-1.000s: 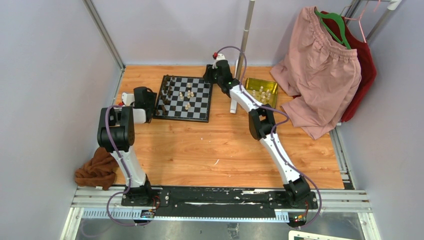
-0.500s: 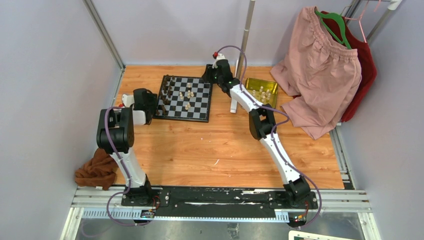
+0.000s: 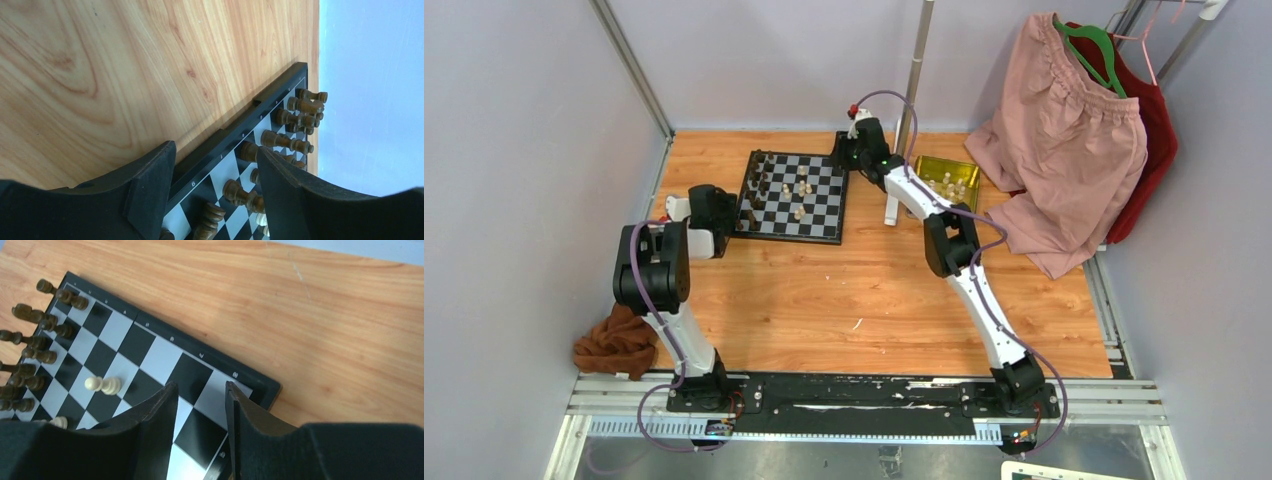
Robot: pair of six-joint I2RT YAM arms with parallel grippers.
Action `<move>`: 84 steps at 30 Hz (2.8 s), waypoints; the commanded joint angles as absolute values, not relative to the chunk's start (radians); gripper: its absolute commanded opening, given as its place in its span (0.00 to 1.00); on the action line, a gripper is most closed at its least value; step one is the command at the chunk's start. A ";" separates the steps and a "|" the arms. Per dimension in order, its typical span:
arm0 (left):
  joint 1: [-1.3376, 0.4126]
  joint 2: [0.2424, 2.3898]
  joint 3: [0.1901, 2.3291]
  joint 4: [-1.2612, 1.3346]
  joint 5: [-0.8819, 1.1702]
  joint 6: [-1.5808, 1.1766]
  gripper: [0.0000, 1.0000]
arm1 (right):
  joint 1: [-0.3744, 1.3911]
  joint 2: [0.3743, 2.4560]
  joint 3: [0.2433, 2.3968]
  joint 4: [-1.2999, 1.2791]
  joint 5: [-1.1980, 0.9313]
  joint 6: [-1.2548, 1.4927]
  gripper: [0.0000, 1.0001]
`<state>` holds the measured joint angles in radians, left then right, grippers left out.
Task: Set up the chess pieces on the board
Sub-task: Move the chessboard to the center of the board.
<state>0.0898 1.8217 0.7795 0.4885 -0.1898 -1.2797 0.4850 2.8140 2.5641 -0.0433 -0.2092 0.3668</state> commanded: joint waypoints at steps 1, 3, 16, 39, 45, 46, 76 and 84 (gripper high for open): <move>0.091 1.818 0.749 0.417 -0.220 -1.212 0.68 | 0.506 2.722 2.414 -0.149 -0.213 0.318 0.44; 0.092 1.812 0.759 0.419 -0.242 -1.163 0.70 | 0.510 2.681 2.367 -0.145 -0.201 0.294 0.42; 0.092 1.793 0.824 0.416 -0.295 -1.019 0.70 | 0.536 2.436 2.018 -0.069 -0.073 0.219 0.20; 0.109 1.966 1.016 0.306 -0.180 -0.975 0.39 | 0.541 2.442 1.994 -0.090 -0.082 0.219 0.26; 0.112 1.981 1.039 0.297 -0.160 -0.961 0.28 | 0.541 2.438 1.969 -0.080 -0.060 0.224 0.21; 0.112 1.984 1.045 0.286 -0.152 -0.959 0.27 | 0.541 2.441 1.967 -0.081 -0.056 0.227 0.19; 0.112 1.980 1.029 0.268 -0.006 -1.005 0.03 | 0.514 2.336 1.674 0.077 -0.086 0.370 0.29; 0.112 1.973 1.018 0.268 -0.013 -1.003 0.03 | 0.512 2.348 1.653 0.098 -0.158 0.404 0.33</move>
<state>0.1162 1.9667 1.0348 0.2893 -0.0444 -1.0027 0.5209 2.3215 1.6894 0.1799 -0.1154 0.3859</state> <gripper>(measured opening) 0.037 0.324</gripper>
